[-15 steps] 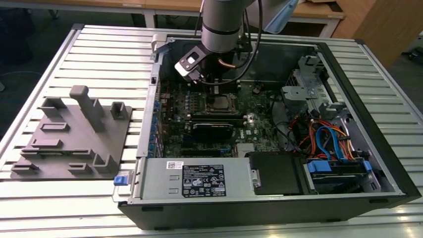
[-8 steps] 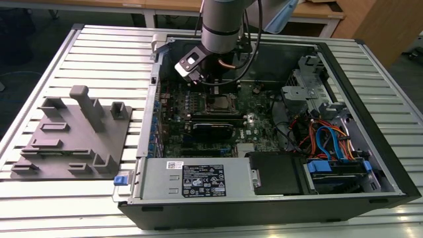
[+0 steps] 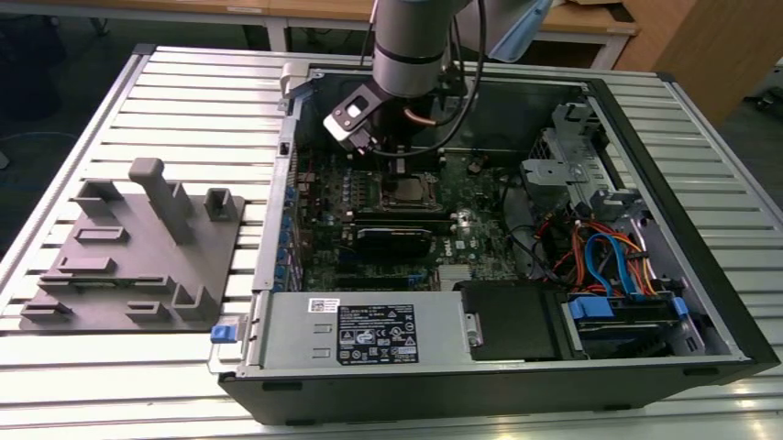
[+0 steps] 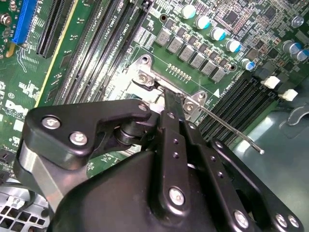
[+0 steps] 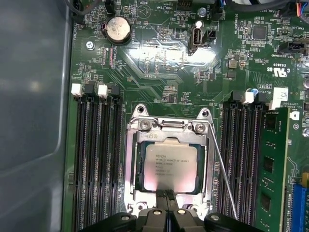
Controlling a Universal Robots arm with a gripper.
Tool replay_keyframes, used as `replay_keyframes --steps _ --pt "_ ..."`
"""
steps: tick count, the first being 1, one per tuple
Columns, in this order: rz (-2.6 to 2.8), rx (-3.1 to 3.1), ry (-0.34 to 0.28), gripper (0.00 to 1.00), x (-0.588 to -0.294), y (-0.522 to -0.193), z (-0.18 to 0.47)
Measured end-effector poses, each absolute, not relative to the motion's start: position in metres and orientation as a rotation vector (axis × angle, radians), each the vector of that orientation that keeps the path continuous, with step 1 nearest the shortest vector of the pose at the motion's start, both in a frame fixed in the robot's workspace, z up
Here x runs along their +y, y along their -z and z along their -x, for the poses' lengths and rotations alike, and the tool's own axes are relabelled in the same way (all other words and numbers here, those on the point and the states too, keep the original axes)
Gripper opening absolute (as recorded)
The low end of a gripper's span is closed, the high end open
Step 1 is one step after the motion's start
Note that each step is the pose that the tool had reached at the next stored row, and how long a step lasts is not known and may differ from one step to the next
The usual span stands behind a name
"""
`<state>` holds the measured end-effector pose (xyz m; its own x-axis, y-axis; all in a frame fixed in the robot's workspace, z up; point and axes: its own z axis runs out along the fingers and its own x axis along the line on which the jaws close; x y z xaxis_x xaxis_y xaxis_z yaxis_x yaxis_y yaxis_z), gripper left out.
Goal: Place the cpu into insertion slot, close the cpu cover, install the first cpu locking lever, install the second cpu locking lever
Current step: 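Close the cpu cover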
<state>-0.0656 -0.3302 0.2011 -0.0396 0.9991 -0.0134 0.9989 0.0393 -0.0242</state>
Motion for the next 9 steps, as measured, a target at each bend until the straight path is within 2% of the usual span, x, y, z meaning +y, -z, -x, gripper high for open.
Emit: replay_keyframes --steps 9 --pt "2.172 -2.259 -0.042 0.1 -0.33 -0.202 0.052"
